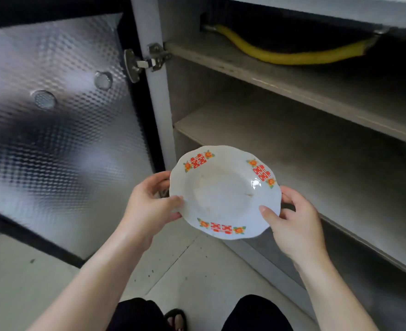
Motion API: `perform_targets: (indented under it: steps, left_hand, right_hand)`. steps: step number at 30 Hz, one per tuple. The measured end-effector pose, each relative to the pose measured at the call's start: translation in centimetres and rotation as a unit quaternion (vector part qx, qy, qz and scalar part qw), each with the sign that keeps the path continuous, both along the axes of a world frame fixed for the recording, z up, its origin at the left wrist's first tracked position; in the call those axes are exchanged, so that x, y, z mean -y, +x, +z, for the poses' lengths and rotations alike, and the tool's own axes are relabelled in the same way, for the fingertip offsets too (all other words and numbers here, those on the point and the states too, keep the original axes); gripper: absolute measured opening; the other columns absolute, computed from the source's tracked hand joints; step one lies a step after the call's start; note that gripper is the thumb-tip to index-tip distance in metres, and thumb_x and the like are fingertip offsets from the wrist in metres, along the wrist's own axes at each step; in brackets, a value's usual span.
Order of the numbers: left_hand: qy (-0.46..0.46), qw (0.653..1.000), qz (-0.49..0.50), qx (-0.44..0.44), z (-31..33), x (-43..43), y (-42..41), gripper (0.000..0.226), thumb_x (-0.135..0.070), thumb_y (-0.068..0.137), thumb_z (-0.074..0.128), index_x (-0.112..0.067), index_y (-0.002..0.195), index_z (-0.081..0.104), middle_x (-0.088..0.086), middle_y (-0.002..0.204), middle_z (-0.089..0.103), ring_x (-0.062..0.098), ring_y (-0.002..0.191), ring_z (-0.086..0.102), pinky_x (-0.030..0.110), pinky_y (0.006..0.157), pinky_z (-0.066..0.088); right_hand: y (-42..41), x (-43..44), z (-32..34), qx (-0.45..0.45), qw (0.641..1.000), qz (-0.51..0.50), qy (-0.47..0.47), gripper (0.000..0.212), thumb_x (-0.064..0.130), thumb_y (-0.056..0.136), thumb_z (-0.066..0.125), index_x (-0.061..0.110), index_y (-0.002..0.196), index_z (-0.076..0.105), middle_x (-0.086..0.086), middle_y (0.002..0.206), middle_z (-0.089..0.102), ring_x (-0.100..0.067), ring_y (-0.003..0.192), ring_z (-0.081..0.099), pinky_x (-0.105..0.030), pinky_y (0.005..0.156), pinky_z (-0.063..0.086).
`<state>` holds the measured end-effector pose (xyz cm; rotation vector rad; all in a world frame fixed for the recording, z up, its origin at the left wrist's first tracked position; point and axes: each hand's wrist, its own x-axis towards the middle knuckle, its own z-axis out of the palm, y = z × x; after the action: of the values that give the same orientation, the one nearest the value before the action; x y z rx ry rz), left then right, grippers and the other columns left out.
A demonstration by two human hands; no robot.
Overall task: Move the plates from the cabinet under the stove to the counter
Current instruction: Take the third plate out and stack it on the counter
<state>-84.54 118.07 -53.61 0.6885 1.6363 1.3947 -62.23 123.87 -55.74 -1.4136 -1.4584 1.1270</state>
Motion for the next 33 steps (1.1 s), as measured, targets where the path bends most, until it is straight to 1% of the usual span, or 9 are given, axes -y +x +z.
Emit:
perform_targets:
  steps: [3,6,11,16,19,22,26,28,33]
  left_hand:
    - [-0.023,0.998,0.051,-0.009,1.6,1.5,-2.1,0.05,0.011,0.072,0.06,-0.023,0.109,0.062,-0.007,0.1,0.066,0.012,0.076,0.07,0.023,0.053,0.054]
    - [-0.059,0.995,0.081,-0.017,4.5,2.7,-3.9,0.052,0.011,0.073,0.061,-0.023,0.112,0.059,-0.006,0.104,0.063,0.022,0.08,0.069,0.022,0.051,0.054]
    - [-0.123,0.986,0.11,-0.027,12.4,5.8,-6.3,0.052,0.012,0.074,0.061,-0.024,0.112,0.059,-0.004,0.106,0.062,0.015,0.07,0.067,0.02,0.048,0.052]
    - [-0.161,0.976,0.142,-0.028,22.6,9.5,-7.2,0.051,0.012,0.073,0.061,-0.028,0.104,0.061,0.003,0.103,0.062,0.018,0.07,0.064,0.024,0.05,0.054]
    - [-0.16,0.974,0.158,-0.031,29.2,11.2,-6.8,0.05,0.013,0.074,0.061,-0.029,0.102,0.059,0.001,0.099,0.062,0.006,0.06,0.065,0.02,0.047,0.052]
    - [-0.145,0.974,0.173,-0.028,35.2,12.3,-6.1,0.05,0.014,0.074,0.062,-0.027,0.104,0.059,0.0,0.101,0.061,0.008,0.06,0.064,0.02,0.047,0.052]
    - [-0.107,0.978,0.177,-0.02,42.6,13.2,-4.7,0.051,0.013,0.075,0.062,-0.021,0.113,0.058,-0.003,0.102,0.063,0.013,0.07,0.066,0.024,0.051,0.055]
    - [-0.086,0.981,0.17,-0.022,45.6,13.8,-3.7,0.051,0.012,0.076,0.062,-0.02,0.116,0.058,-0.002,0.107,0.064,0.016,0.075,0.066,0.028,0.055,0.056]
    - [-0.036,0.988,0.152,-0.014,50.7,15.5,-1.2,0.053,0.011,0.074,0.063,-0.023,0.115,0.06,-0.001,0.11,0.064,0.006,0.077,0.068,0.029,0.058,0.057]
  right_hand:
    - [-3.2,0.2,1.5,0.022,0.999,0.04,-0.003,0.043,0.009,0.079,0.068,0.045,0.094,0.05,0.015,0.103,0.059,0.01,0.076,0.06,-0.012,0.054,0.045]
    - [-5.8,0.7,4.1,0.036,0.998,0.058,-0.017,0.051,0.008,0.078,0.068,0.053,0.089,0.049,0.012,0.105,0.058,0.003,0.078,0.061,-0.021,0.061,0.048]
    - [-8.6,2.8,11.4,0.035,0.992,0.101,-0.07,0.059,0.009,0.078,0.069,0.062,0.087,0.047,0.022,0.099,0.052,0.007,0.079,0.06,-0.017,0.059,0.049]
    - [-9.8,5.4,21.0,0.024,0.985,0.131,-0.106,0.051,0.013,0.078,0.071,0.05,0.106,0.049,0.027,0.102,0.049,0.008,0.08,0.06,-0.01,0.055,0.049]
    - [-10.0,6.2,27.4,0.018,0.984,0.149,-0.1,0.051,0.011,0.078,0.071,0.043,0.11,0.05,0.025,0.104,0.051,0.012,0.082,0.059,-0.009,0.056,0.049]
    - [-9.6,6.6,33.8,0.015,0.983,0.163,-0.081,0.05,0.011,0.077,0.071,0.038,0.115,0.051,0.023,0.107,0.052,0.01,0.084,0.059,-0.01,0.059,0.051]
    - [-7.9,7.0,41.8,0.004,0.98,0.188,-0.06,0.047,0.015,0.079,0.07,0.044,0.11,0.05,0.016,0.111,0.057,0.001,0.09,0.062,-0.021,0.066,0.057]
    - [-6.8,7.4,45.2,-0.001,0.982,0.188,-0.024,0.052,0.015,0.079,0.07,0.054,0.104,0.05,0.019,0.108,0.058,0.005,0.088,0.061,-0.017,0.064,0.054]
    - [-3.7,9.2,50.6,-0.005,0.984,0.178,0.026,0.05,0.015,0.078,0.071,0.055,0.098,0.049,0.017,0.108,0.058,-0.001,0.089,0.063,-0.018,0.067,0.055]
